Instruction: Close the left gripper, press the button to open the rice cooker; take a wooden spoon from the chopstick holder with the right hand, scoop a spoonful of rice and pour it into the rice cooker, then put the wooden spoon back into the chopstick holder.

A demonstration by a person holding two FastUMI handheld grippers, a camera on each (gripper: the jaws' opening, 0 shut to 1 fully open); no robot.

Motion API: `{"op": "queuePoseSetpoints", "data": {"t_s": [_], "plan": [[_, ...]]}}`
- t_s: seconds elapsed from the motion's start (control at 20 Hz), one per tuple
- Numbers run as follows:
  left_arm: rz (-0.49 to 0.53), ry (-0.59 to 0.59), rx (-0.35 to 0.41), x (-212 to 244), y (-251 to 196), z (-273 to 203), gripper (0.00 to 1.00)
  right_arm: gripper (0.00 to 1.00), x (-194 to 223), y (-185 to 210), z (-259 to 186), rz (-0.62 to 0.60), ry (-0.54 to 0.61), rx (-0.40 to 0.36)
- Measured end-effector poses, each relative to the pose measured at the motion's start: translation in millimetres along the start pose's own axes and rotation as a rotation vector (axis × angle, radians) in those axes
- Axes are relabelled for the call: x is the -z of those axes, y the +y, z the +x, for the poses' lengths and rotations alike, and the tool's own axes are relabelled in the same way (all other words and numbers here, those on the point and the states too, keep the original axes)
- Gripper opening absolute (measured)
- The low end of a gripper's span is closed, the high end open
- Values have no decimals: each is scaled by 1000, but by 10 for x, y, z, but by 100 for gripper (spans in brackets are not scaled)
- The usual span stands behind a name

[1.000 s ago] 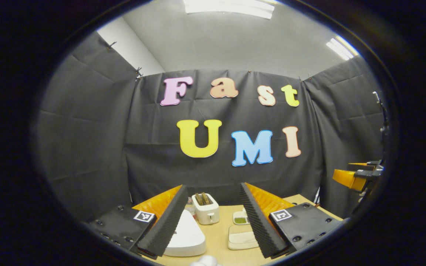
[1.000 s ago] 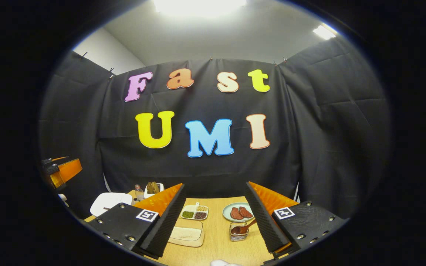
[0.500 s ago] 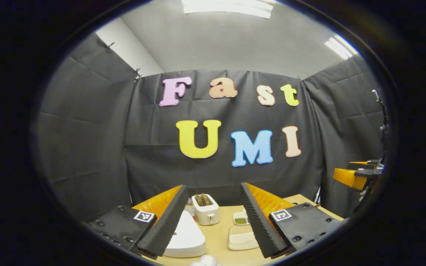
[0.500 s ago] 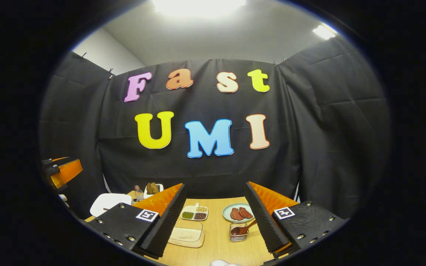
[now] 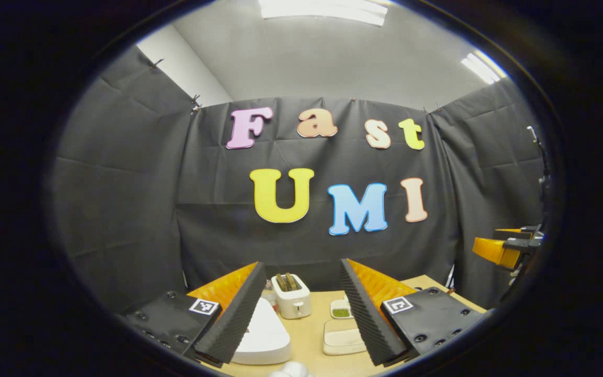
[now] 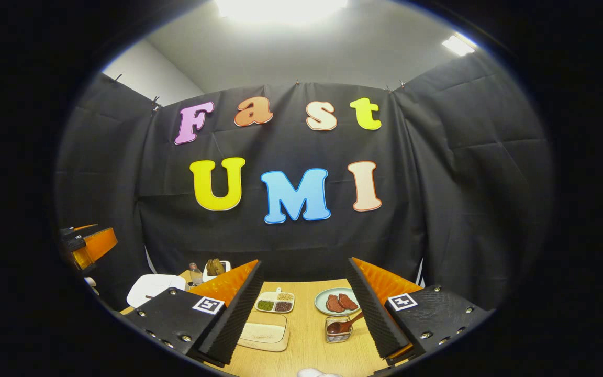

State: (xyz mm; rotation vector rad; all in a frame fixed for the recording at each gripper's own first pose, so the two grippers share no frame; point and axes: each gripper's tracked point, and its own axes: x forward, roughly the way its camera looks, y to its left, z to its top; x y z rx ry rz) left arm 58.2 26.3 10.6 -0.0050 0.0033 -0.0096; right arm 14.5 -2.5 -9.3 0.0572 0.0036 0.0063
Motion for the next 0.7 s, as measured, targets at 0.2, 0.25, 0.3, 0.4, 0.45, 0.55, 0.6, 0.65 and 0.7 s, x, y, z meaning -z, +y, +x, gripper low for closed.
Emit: {"op": "queuePoseSetpoints", "data": {"t_s": [0.2, 0.25, 0.3, 0.4, 0.45, 0.55, 0.6, 0.65, 0.7], "plan": [[-2, -5, 5, -13, -1, 0, 96, 98, -38, 6, 2, 2, -8, 5], [-4, -4, 4, -17, 3, -2, 96, 98, -42, 16, 1, 4, -8, 4], [-4, -4, 6, -7, -1, 4, 96, 98, -42, 22, 13, 4, -8, 6], [-2, 0, 5, 3, -2, 5, 96, 98, -38, 33, 7, -1, -7, 7], [-3, 2, 4, 13, -3, 0, 96, 98, -28, 47, 8, -1, -5, 5], [-1, 6, 5, 15, 3, 3, 96, 98, -9, 69, 3, -1, -2, 6], [-2, 7, 5, 22, 3, 5, 96, 98, -11, 67, 11, -2, -2, 10], [-3, 9, 6, 23, 1, 7, 96, 98, -10, 82, 9, -2, 0, 10], [-4, 13, 3, 35, 8, 2, 96, 98, -1, 97, 9, -2, 0, 12]]}}
